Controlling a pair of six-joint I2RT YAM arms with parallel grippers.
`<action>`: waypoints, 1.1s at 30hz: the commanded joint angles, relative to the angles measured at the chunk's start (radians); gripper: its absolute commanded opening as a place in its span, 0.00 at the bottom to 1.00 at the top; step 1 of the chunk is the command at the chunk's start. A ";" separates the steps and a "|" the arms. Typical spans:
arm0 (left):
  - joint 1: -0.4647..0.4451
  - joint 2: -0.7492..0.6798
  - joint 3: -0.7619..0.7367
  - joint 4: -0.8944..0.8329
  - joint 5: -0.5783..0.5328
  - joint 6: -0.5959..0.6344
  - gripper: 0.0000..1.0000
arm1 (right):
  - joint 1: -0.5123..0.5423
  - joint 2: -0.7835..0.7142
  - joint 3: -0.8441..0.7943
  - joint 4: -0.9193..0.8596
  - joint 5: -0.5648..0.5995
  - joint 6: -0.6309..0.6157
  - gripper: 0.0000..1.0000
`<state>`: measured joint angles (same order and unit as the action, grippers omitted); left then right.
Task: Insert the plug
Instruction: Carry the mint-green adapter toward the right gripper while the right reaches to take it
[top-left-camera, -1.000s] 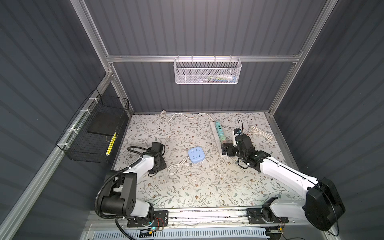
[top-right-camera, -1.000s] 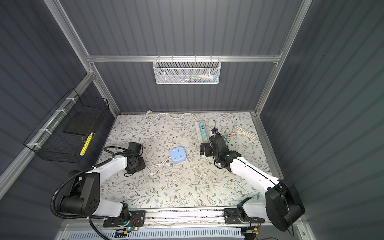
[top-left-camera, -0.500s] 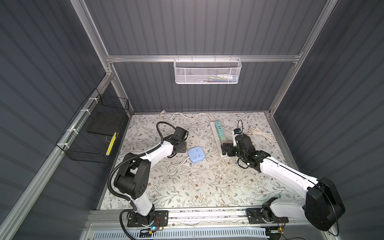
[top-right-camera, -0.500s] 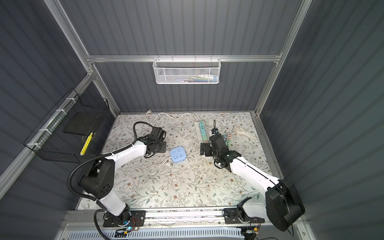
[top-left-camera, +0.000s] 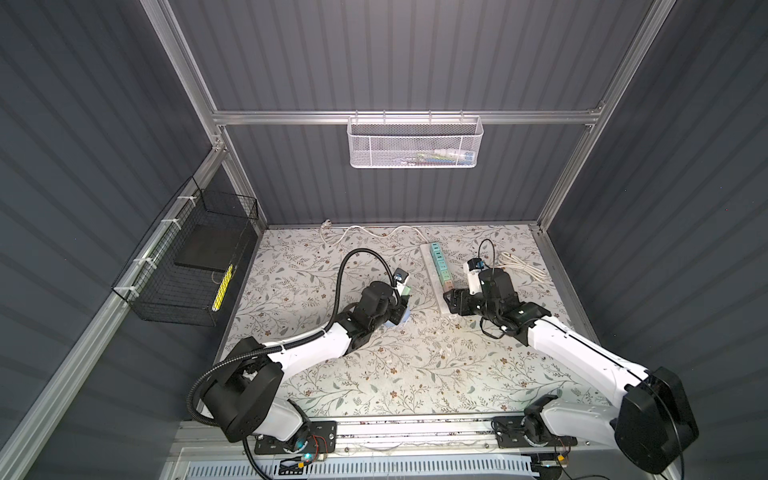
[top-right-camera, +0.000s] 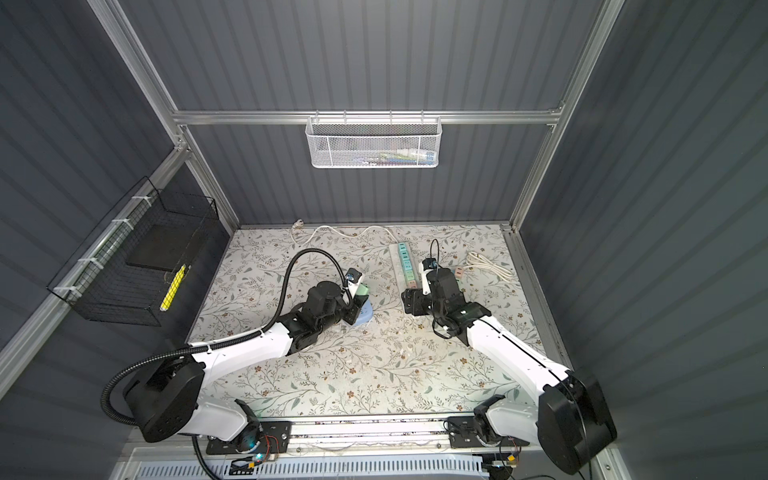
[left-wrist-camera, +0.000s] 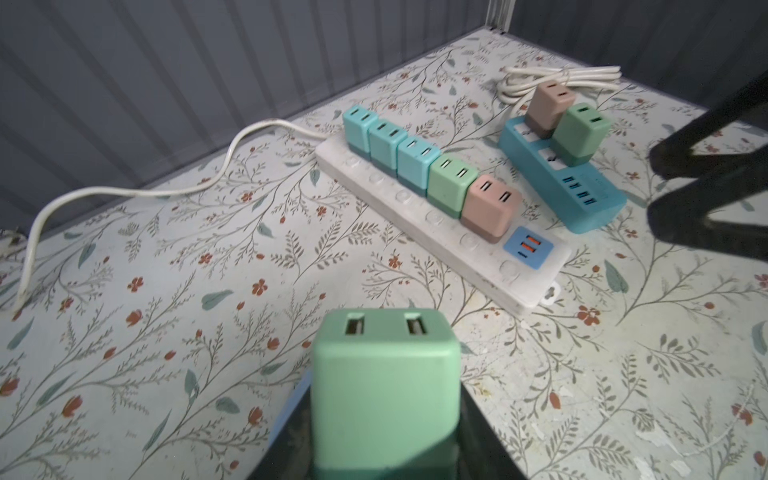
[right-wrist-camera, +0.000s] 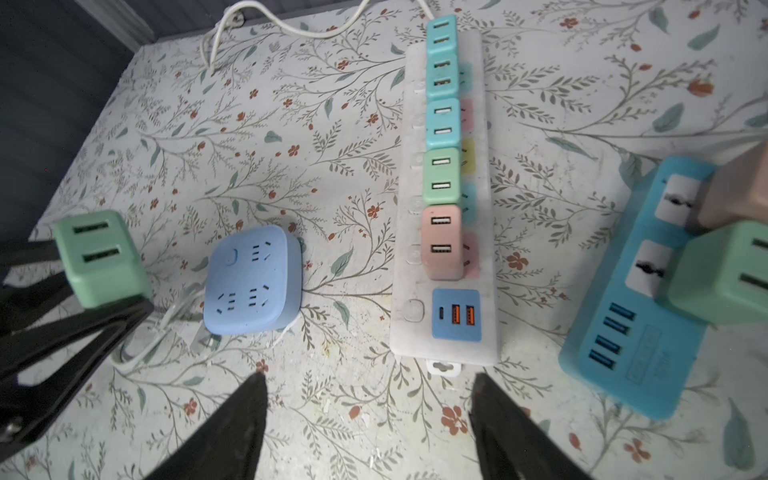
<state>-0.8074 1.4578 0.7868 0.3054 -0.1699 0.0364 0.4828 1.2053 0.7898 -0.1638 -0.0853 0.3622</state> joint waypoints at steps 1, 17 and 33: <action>-0.017 0.013 0.001 0.139 0.060 0.046 0.25 | -0.007 -0.019 0.059 -0.051 -0.148 -0.001 0.61; -0.060 -0.007 -0.016 0.184 0.125 0.063 0.22 | -0.004 0.133 0.223 -0.010 -0.477 0.062 0.52; -0.063 -0.018 -0.017 0.192 0.137 0.058 0.22 | 0.013 0.230 0.248 0.053 -0.548 0.114 0.35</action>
<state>-0.8642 1.4677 0.7727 0.4660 -0.0502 0.0795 0.4866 1.4265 1.0126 -0.1406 -0.6029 0.4637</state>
